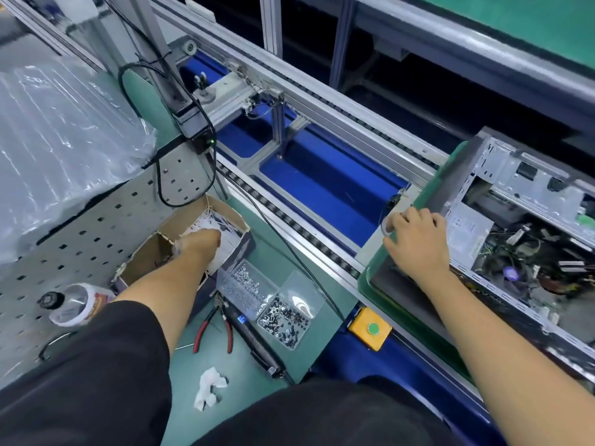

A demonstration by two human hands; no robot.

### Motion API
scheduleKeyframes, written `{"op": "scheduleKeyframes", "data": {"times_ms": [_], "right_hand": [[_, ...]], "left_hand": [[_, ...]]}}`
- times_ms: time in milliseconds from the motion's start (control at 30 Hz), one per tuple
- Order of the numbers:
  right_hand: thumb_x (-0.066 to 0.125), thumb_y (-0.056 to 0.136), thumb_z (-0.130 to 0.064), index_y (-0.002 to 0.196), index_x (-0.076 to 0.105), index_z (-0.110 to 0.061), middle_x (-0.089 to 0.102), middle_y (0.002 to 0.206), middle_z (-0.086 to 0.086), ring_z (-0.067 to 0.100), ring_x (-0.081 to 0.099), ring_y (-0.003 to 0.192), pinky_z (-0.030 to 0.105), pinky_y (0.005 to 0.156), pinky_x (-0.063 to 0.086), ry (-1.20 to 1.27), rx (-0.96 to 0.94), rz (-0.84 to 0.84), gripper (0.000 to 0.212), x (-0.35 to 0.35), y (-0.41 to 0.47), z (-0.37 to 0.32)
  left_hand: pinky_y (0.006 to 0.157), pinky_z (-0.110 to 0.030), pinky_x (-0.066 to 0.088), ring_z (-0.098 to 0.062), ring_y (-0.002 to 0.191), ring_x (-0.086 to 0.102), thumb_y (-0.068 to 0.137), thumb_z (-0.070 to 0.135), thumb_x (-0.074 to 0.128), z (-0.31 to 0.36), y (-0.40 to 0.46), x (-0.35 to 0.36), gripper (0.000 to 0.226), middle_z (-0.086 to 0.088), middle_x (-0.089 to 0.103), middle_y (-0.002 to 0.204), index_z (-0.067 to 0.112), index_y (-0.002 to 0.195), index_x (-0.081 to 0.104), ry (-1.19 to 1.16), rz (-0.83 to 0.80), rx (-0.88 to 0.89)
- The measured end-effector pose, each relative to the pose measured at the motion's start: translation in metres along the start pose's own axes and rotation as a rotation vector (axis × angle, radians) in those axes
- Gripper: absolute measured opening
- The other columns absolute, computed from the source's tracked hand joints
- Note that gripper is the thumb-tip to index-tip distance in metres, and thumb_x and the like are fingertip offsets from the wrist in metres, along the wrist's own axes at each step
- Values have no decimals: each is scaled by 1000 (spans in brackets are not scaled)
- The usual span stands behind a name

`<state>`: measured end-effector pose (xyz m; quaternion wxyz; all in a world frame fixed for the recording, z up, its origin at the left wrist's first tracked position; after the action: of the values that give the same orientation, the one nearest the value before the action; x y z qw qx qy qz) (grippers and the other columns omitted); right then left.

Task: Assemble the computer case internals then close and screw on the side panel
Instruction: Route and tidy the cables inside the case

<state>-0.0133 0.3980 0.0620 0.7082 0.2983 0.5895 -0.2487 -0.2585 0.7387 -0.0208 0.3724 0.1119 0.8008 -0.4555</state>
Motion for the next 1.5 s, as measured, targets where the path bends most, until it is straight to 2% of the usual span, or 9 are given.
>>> {"op": "scheduleKeyframes", "data": {"times_ms": [100,233,300,367,467,633,1133,1400,1500], "right_hand": [[61,86,-34,96,64,-23,62,95,5,28,54,93,43,89,35,-25,13,2,16,1,1,0],[57,88,-38,100,64,-26,62,98,1,26,53,97,43,92,35,-12,8,-34,19,4,-1,2],[54,89,-42,107,62,-29,63,103,-2,23,54,101,43,94,34,43,11,-66,24,5,0,3],[56,88,-41,116,58,-30,65,105,-9,15,55,99,40,96,34,293,53,-52,29,-2,2,7],[55,87,-25,119,51,-27,70,94,-7,11,64,93,28,91,44,1073,210,-68,33,-15,-2,22],[39,92,-3,85,53,-26,61,62,6,25,55,50,33,49,49,1570,428,137,28,-30,-25,75],[45,95,-3,73,52,-24,49,50,0,17,39,41,30,41,37,1413,551,225,31,-5,-91,238],[46,91,-19,76,49,-24,54,53,3,17,49,48,33,53,44,1214,459,250,16,-10,-93,280],[47,89,-24,77,50,-30,57,56,-1,14,51,46,29,45,42,1328,502,248,14,-7,-89,287]], "left_hand": [[108,-44,47,-30,129,56,102,9,49,5,0,-19,37,-10,57,141,13,138,56,86,-16,7],[105,-33,43,-24,128,57,98,57,58,20,-6,-83,62,-6,61,137,12,140,52,106,7,32],[89,-34,47,-23,102,64,101,30,60,41,-10,-132,22,1,67,106,14,115,63,145,181,78],[74,-35,42,-22,85,59,99,15,58,76,-25,-182,5,6,59,83,19,99,61,127,370,193],[60,-30,41,-2,80,62,97,46,56,167,-77,-235,6,19,66,77,40,95,57,-188,502,679],[57,-28,47,4,66,60,99,53,56,278,-138,-251,12,23,67,69,40,96,56,-517,527,1024],[64,-31,50,1,69,63,95,51,62,454,-156,-267,12,17,70,72,40,92,60,-550,410,1097],[66,-38,49,-23,87,56,86,35,78,510,-186,-286,15,8,65,83,22,89,72,-222,1036,1137],[59,-40,54,-21,86,62,90,30,73,517,-177,-288,10,4,66,89,21,95,72,-277,1034,1054]]}}
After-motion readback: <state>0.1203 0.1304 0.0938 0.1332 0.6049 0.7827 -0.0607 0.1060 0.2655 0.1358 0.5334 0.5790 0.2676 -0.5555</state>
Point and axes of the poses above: each hand's wrist, its own y-axis towards the middle knuckle, its own x-axis out of the palm, z = x × y, the point moved 7 cm from there along y, towards the middle knuckle
